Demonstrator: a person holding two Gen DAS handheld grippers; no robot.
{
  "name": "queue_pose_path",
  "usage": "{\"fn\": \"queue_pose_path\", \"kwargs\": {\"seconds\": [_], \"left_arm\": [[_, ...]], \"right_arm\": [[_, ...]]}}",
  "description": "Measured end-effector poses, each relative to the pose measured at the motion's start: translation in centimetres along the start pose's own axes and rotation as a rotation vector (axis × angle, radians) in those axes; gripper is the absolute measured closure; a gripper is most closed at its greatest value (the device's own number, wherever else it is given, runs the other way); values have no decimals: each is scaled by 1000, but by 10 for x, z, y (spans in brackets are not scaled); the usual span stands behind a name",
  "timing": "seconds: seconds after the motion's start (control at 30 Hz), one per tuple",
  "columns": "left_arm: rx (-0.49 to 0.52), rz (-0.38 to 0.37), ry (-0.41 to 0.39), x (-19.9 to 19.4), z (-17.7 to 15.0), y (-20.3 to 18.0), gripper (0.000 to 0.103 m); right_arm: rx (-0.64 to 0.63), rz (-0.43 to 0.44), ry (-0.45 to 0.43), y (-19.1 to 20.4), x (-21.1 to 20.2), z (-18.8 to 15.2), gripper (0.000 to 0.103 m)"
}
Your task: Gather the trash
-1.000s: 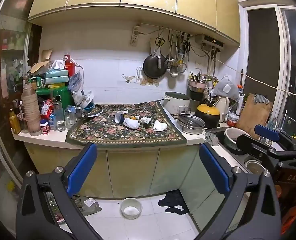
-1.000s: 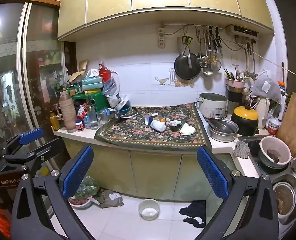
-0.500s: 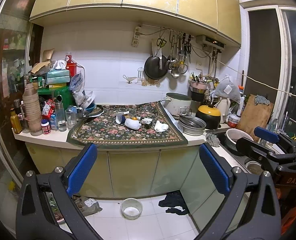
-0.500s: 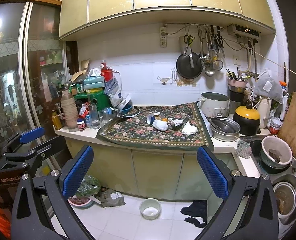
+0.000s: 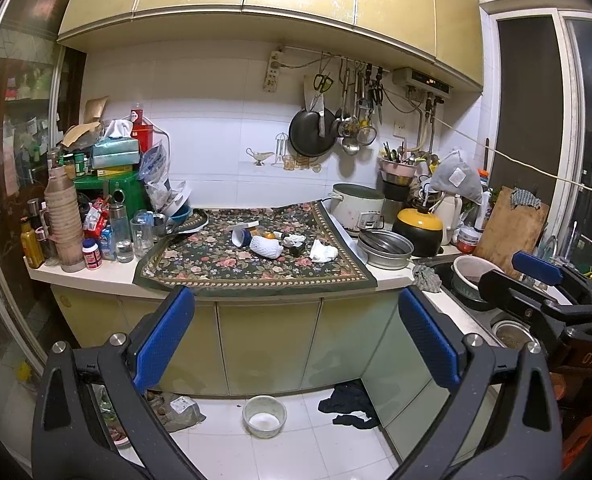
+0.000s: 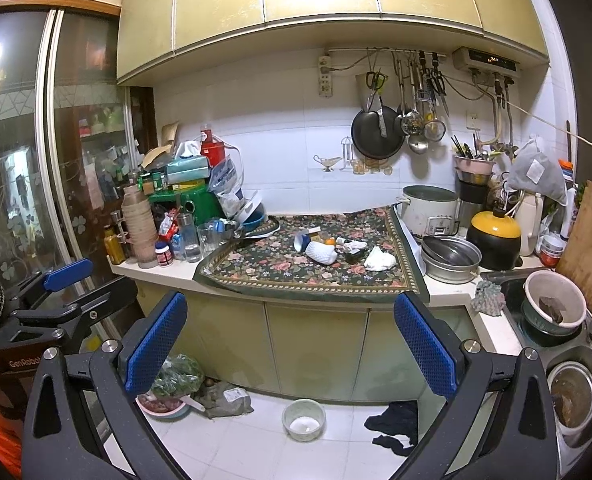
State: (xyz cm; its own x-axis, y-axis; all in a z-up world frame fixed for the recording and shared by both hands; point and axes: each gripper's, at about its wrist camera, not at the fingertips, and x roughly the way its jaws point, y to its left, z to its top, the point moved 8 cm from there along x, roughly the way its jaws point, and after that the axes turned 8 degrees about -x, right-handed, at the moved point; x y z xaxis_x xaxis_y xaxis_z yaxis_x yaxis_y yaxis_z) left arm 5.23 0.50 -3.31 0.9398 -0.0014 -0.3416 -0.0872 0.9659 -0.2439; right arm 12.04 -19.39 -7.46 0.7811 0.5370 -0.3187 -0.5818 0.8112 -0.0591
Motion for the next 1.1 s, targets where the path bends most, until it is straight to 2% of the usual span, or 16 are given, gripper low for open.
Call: {"fn": "queue_pose_path", "kwargs": {"seconds": [1.1], "left_arm": [[-3,2,8,11,4,-6,0]], "right_arm": [[4,6,-10,3,3,4,0]]}}
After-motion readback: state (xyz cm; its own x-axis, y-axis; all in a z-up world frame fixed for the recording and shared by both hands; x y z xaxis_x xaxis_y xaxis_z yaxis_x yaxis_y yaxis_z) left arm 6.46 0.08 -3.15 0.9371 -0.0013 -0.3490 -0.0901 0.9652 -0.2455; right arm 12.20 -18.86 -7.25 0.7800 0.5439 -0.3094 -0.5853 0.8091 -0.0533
